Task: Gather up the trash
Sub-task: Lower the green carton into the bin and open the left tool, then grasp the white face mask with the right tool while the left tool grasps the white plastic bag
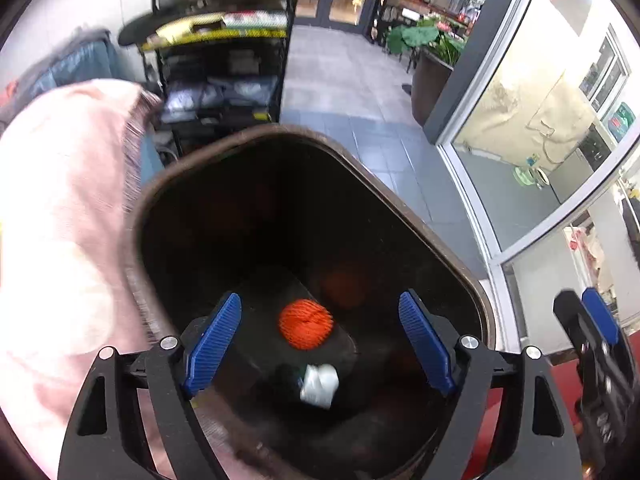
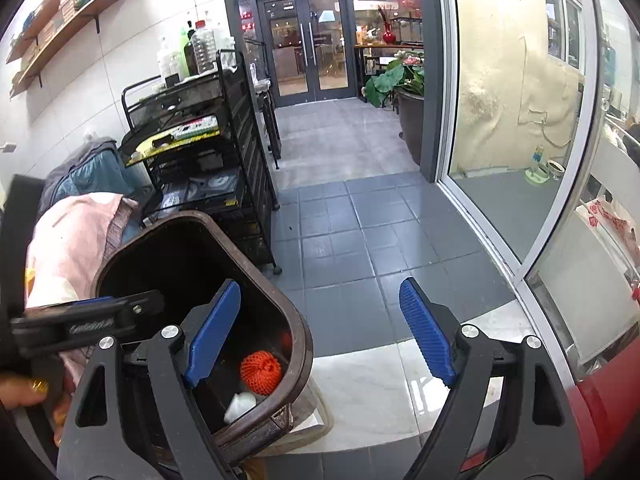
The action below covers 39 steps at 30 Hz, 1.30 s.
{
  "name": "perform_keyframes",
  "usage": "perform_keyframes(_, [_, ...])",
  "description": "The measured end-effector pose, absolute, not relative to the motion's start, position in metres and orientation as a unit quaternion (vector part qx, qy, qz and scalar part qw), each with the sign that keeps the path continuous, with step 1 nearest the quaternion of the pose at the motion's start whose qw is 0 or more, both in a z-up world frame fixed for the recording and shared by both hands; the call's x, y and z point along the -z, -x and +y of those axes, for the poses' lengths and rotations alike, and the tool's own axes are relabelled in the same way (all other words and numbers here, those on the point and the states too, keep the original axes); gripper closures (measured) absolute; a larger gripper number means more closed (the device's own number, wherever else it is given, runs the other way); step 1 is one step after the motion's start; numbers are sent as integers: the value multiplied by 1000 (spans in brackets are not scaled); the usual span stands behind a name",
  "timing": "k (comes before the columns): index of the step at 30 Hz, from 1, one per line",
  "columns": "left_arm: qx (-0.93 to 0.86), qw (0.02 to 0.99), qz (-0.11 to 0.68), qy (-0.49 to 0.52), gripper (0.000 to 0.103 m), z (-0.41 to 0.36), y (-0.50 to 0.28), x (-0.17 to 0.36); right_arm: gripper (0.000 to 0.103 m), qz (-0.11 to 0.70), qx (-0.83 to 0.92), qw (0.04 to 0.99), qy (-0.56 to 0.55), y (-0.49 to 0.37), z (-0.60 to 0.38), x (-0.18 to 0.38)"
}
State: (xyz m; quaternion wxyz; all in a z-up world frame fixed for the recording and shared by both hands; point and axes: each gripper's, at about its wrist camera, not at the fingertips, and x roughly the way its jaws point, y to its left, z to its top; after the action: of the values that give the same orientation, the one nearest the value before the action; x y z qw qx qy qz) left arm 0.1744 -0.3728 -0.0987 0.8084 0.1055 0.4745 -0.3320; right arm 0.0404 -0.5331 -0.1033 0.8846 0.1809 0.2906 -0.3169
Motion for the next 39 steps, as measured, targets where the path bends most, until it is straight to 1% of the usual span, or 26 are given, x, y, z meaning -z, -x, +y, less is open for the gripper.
perform_keyframes(4, [324, 833, 438, -95, 21, -351, -164, 79, 18, 268, 318, 890, -187, -35, -532, 96])
perform_keyframes(12, [315, 881, 345, -78, 12, -293, -136, 35, 17, 246, 277, 909, -190, -45, -510, 79])
perform_keyframes(17, [283, 906, 303, -81, 10, -248, -128, 20, 14, 239, 229, 927, -174, -64, -478, 67])
perform_keyframes(23, [225, 934, 264, -83, 7, -191, -117, 13, 13, 242, 153, 948, -141, -96, -424, 57])
perform_keyframes(26, [190, 943, 259, -81, 7, -159, -115, 14, 13, 248, 106, 955, -124, -108, -393, 53])
perform_keyframes(34, [98, 957, 272, -35, 7, -56, -104, 26, 13, 269, -14, 961, -64, -139, -301, 47])
perform_keyframes(39, [54, 953, 297, -14, 7, -1, -103, 41, 13, 311, -87, 945, -45, -167, -250, 51])
